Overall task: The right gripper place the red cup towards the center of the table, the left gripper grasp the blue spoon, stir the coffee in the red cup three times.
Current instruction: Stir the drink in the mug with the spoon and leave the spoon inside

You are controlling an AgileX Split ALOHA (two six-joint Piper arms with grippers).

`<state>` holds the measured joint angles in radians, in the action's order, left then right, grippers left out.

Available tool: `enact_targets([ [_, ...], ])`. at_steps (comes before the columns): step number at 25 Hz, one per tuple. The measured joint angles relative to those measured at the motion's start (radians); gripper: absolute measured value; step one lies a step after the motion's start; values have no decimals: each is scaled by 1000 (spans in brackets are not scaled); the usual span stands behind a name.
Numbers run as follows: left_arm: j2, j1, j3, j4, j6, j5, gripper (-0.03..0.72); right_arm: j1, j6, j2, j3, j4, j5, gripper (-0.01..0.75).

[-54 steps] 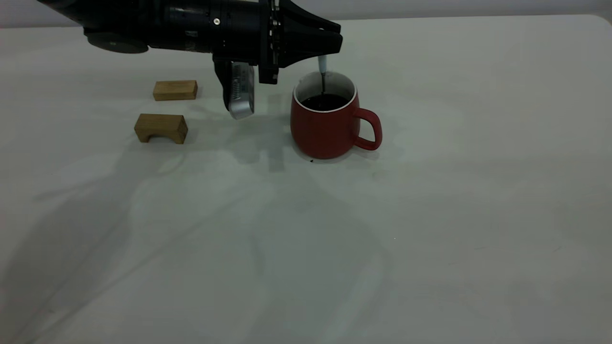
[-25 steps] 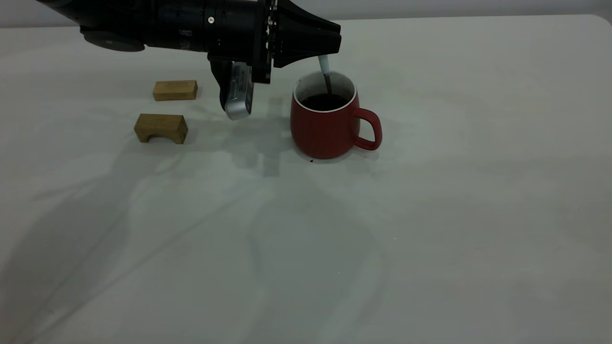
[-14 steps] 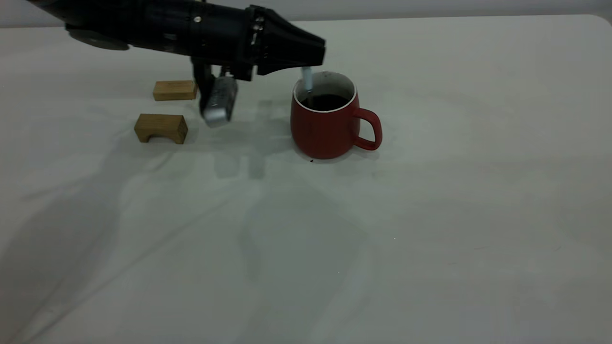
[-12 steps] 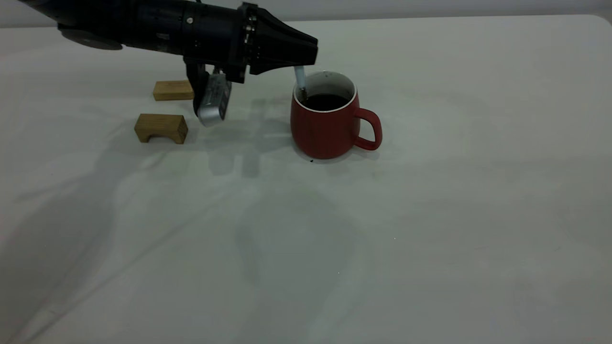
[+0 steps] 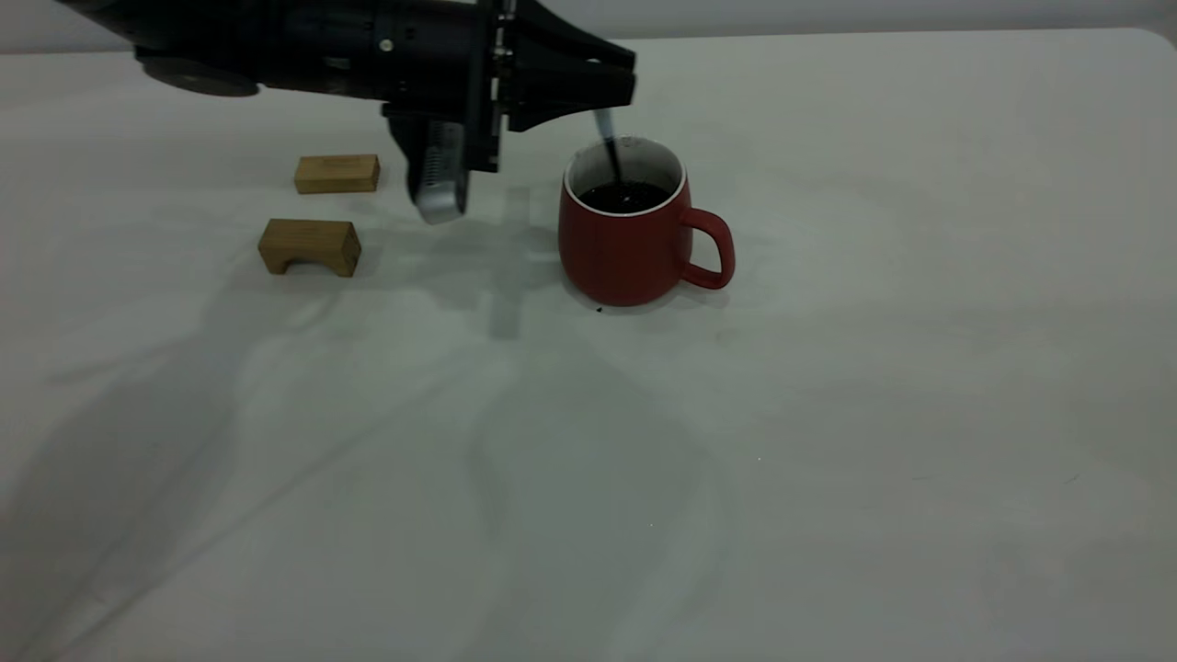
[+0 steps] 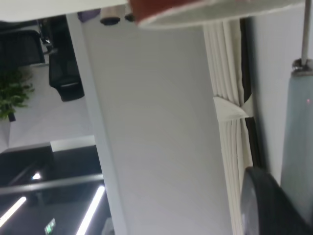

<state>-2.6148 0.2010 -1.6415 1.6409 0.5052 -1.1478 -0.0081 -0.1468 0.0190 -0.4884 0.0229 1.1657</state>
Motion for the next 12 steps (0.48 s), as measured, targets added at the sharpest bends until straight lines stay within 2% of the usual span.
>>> enact_targets([
  [3,0,22,0,1,91,-1,123,0,0,0,0,0,0,591],
  [8,5,28,0,-66,340,0,119,0,0,0,0,1,0,591],
  [12,43,13,-2,-156,408,14,115,0,0,0,0,1,0,591],
])
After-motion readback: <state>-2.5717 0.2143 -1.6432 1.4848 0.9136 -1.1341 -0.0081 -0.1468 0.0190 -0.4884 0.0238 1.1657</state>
